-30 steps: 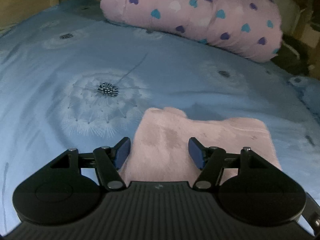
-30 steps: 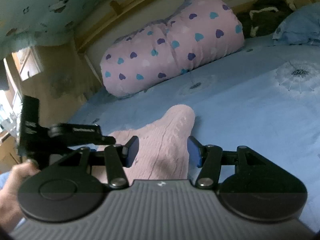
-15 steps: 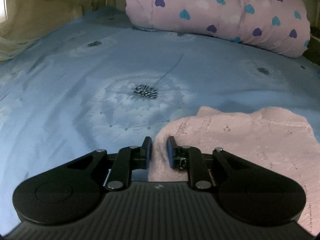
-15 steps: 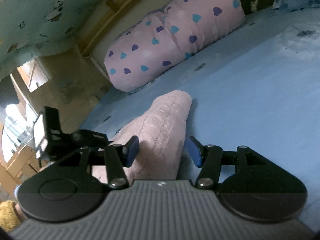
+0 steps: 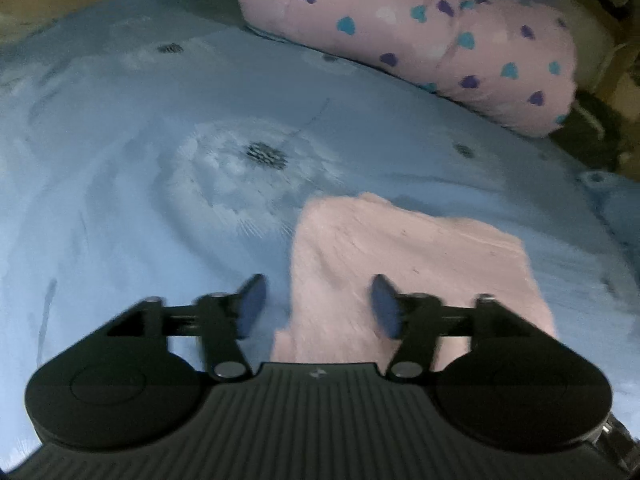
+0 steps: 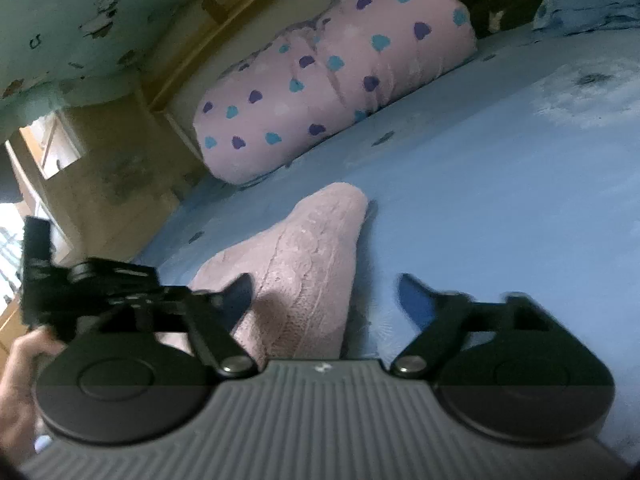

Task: Fold small clothes

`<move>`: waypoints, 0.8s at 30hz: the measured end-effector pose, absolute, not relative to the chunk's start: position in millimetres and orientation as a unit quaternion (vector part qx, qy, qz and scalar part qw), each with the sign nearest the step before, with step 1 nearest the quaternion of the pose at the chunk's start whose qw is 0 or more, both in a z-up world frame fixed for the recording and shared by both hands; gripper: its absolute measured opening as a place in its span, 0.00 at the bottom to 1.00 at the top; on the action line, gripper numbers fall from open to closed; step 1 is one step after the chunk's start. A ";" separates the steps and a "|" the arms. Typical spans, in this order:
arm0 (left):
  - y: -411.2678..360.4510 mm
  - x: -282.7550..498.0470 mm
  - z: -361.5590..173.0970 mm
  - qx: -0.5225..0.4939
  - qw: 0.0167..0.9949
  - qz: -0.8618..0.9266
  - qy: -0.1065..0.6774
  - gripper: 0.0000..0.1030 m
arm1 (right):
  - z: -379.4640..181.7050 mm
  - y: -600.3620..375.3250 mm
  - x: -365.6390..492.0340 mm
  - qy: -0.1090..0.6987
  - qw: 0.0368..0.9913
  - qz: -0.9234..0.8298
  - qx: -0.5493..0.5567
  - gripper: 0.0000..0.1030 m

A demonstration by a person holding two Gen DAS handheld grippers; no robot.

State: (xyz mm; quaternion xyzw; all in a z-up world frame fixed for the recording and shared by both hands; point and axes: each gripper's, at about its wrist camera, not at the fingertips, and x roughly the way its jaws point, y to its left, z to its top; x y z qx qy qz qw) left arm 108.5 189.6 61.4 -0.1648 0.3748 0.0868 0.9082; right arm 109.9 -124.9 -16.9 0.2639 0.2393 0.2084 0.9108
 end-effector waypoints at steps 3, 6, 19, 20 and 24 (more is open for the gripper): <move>186.7 94.0 62.7 -0.176 0.905 0.057 0.383 0.79 | -14.3 -130.1 106.2 0.251 0.898 0.215 0.290 0.83; 185.4 86.4 59.0 -0.181 0.899 0.036 0.398 0.85 | -11.1 -130.5 105.9 0.273 0.881 0.230 0.312 0.83; 221.3 76.6 26.3 -0.293 0.868 0.019 0.400 0.89 | -4.6 -119.9 142.3 0.384 0.831 0.264 0.306 0.83; 220.8 78.7 26.5 -0.294 0.868 0.013 0.401 0.89 | -6.2 -118.2 145.5 0.389 0.829 0.262 0.305 0.83; 216.1 85.5 21.1 -0.298 0.862 0.004 0.410 0.90 | -17.4 -110.3 154.2 0.406 0.817 0.268 0.311 0.83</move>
